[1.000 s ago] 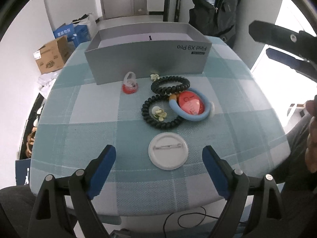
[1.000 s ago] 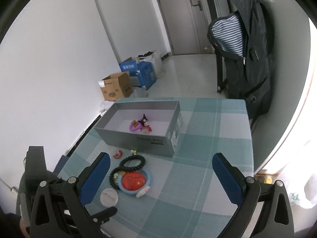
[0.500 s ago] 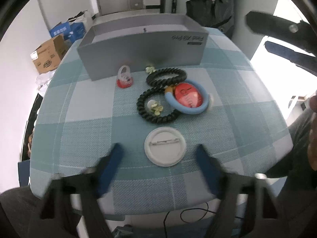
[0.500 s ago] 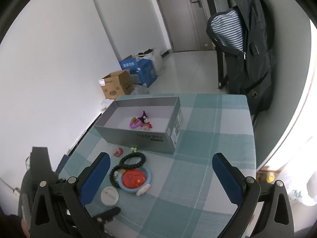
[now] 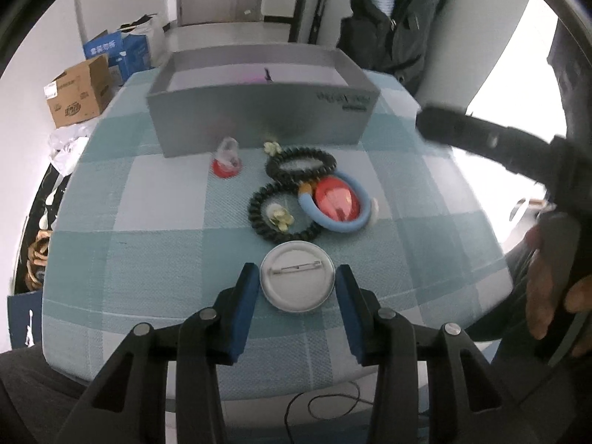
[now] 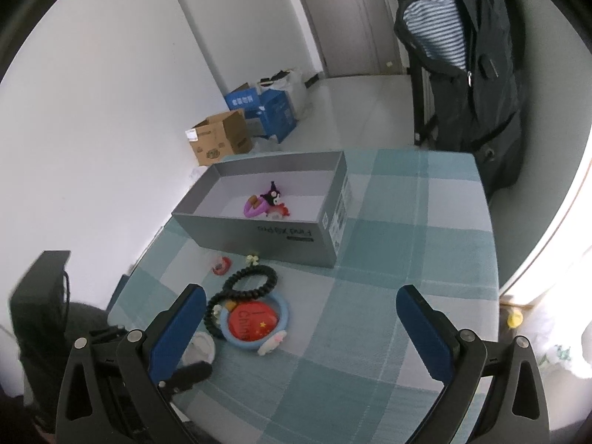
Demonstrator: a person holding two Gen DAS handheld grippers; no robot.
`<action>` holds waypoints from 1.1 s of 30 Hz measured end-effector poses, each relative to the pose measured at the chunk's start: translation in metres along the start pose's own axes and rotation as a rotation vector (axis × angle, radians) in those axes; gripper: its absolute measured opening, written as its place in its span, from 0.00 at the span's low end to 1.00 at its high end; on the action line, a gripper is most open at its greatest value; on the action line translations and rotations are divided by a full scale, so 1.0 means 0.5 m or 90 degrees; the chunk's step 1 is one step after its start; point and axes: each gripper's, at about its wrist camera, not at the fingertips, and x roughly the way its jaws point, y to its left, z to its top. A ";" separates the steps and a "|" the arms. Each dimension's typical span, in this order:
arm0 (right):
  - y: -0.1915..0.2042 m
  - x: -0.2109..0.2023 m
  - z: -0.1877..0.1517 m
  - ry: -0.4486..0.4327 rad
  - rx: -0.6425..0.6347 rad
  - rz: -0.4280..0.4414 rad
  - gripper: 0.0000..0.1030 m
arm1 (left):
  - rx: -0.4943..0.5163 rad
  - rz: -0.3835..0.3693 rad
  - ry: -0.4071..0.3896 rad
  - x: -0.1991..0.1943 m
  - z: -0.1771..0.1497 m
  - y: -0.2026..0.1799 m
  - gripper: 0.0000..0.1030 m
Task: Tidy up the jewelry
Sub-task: 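Lower the left tool onto the white round pin badge and close it, then lift the white badge with the left tool while the right tool grasps the black beaded bracelet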
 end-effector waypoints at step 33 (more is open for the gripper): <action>0.111 0.178 0.004 0.122 -0.098 -0.038 0.55 | -0.160 -0.035 -0.073 -0.029 0.044 0.169 0.36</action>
